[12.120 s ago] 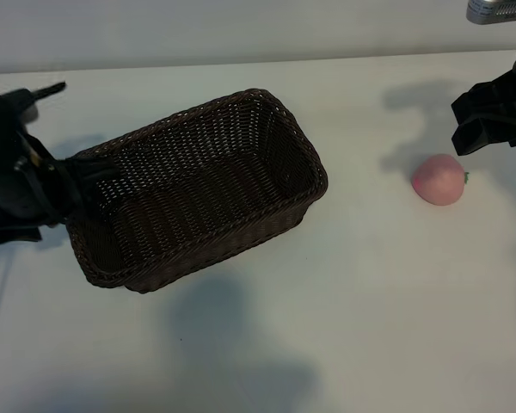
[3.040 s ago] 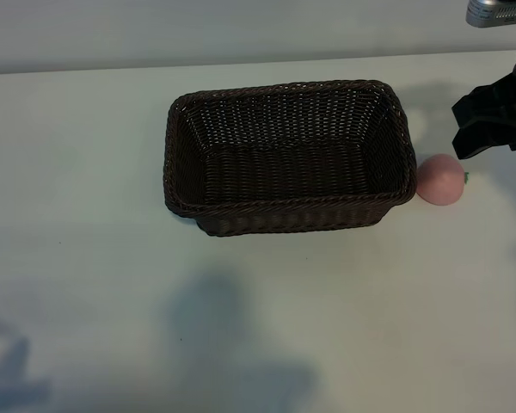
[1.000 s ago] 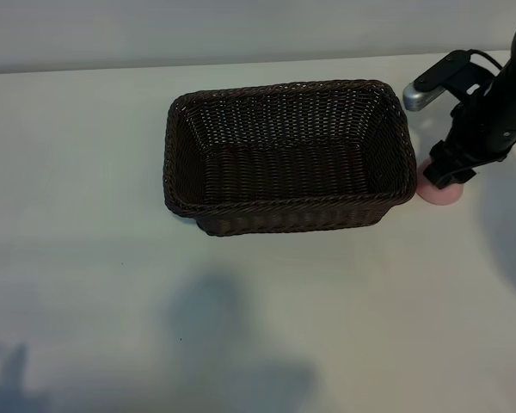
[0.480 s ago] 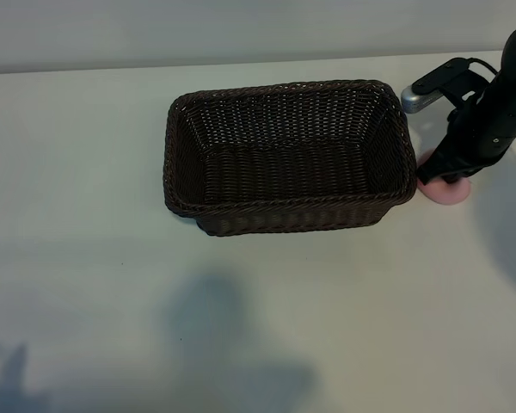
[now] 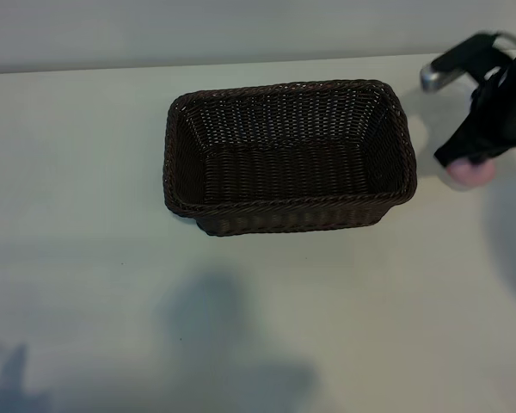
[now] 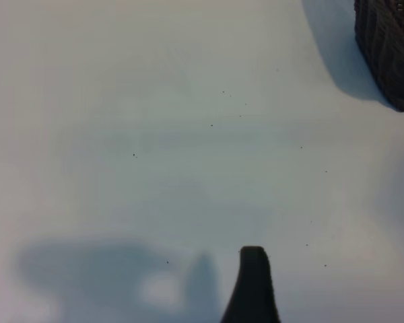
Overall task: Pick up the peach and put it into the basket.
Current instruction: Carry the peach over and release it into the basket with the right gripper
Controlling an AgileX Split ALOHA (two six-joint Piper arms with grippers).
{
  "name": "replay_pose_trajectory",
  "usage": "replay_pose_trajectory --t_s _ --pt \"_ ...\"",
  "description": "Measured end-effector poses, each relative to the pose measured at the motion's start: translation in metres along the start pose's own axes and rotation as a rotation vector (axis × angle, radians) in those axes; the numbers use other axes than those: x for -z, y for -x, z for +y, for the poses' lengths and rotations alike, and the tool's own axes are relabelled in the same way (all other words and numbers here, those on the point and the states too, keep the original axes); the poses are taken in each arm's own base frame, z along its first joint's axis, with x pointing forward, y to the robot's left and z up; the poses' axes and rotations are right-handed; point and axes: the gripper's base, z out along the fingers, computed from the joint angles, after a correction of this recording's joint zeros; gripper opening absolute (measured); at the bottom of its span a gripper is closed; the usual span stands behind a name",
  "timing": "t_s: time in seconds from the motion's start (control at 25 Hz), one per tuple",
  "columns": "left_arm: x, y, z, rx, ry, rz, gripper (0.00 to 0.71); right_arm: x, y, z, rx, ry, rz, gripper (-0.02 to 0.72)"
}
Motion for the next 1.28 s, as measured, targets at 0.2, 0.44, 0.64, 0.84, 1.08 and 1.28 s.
replay_pose_trajectory --t_s 0.2,0.44,0.64,0.84,1.08,1.28 --pt "0.0 0.0 0.0 0.0 0.0 0.0 0.594 0.055 0.0 0.001 -0.035 -0.021 -0.067 0.047" --pt "0.0 0.0 0.0 0.0 0.0 0.0 0.594 0.092 -0.004 0.002 -0.047 -0.042 -0.126 0.047" --pt "0.0 0.0 0.0 0.0 0.0 0.0 0.594 0.096 -0.003 0.006 -0.05 -0.02 -0.117 0.047" --pt "0.0 0.0 0.0 0.0 0.0 0.0 0.594 0.114 0.017 0.035 -0.012 0.064 -0.18 0.047" --pt "0.0 0.0 0.0 0.0 0.0 0.0 0.594 0.133 0.04 0.086 0.095 0.126 -0.258 0.047" --pt "0.0 0.0 0.0 0.0 0.0 0.0 0.594 0.121 0.049 0.116 0.163 0.165 -0.247 0.047"
